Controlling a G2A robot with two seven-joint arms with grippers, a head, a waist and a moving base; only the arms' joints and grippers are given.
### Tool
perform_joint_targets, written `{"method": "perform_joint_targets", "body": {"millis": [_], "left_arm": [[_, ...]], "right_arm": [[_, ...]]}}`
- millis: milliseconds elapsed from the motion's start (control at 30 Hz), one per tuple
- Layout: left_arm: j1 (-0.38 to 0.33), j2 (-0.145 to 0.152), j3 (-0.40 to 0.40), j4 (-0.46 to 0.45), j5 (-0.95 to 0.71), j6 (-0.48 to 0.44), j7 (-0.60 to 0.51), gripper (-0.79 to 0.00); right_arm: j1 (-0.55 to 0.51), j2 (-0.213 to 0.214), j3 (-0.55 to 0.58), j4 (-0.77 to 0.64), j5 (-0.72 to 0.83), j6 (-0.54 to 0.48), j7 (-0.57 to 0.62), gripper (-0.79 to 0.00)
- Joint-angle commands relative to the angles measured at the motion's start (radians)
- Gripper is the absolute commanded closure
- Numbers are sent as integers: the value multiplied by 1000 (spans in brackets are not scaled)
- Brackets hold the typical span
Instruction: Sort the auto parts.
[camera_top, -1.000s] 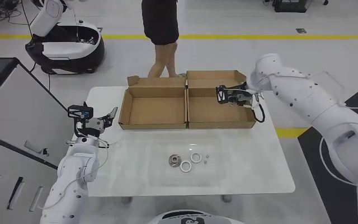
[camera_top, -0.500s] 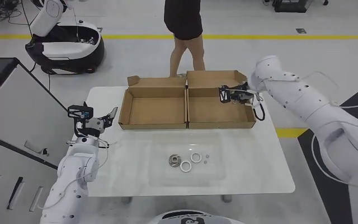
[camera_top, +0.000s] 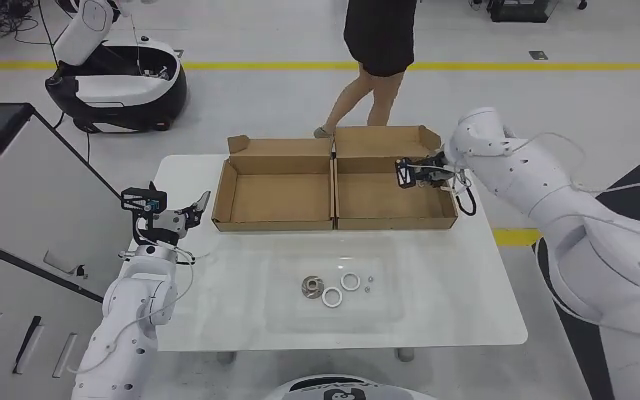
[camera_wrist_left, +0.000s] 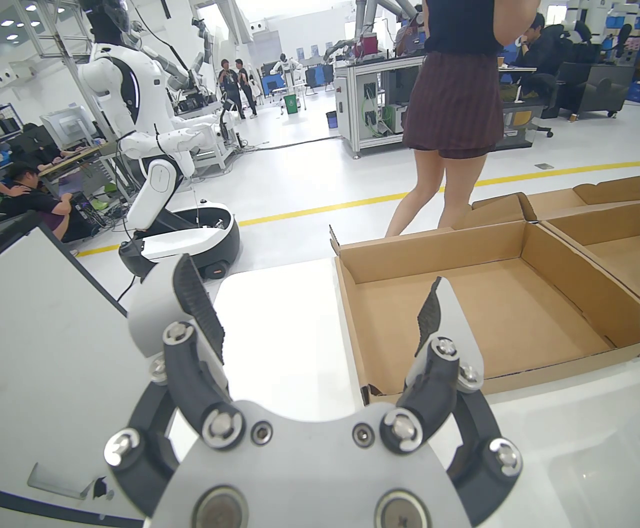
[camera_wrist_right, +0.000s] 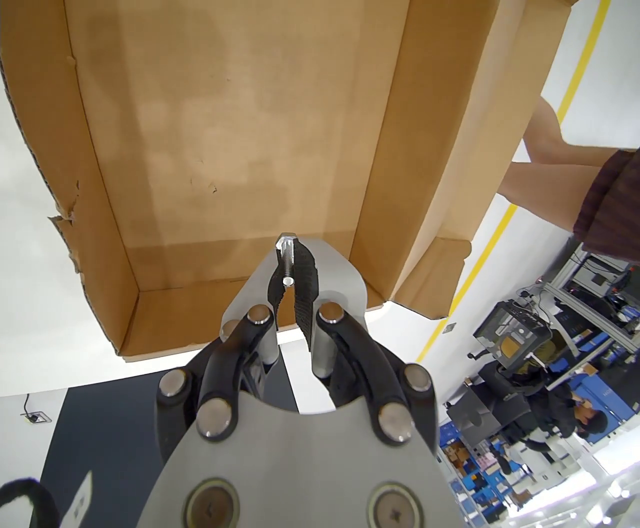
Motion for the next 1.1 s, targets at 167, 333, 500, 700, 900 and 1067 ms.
{"method": "perform_joint_targets", "body": {"millis": [167, 333, 500, 700, 900, 1067], "left_arm": [[0, 0, 0, 0, 0, 0, 0, -785], [0, 0, 0, 0, 0, 0, 0, -785], [0, 0, 0, 0, 0, 0, 0, -785], [0, 0, 0, 0, 0, 0, 0, -785], [0, 0, 0, 0, 0, 0, 0, -785], [0, 0, 0, 0, 0, 0, 0, -785]], "right_arm": [[-8, -51, 0, 100, -124, 0, -139, 0], [-13, -88, 0, 159, -196, 0, -216, 0], [-21, -122, 0, 214, -262, 0, -284, 0], [-32, -158, 0, 284, -330, 0, -365, 0], [-35, -189, 0, 343, -404, 0, -433, 0], [-36, -210, 0, 385, -455, 0, -486, 0]]}}
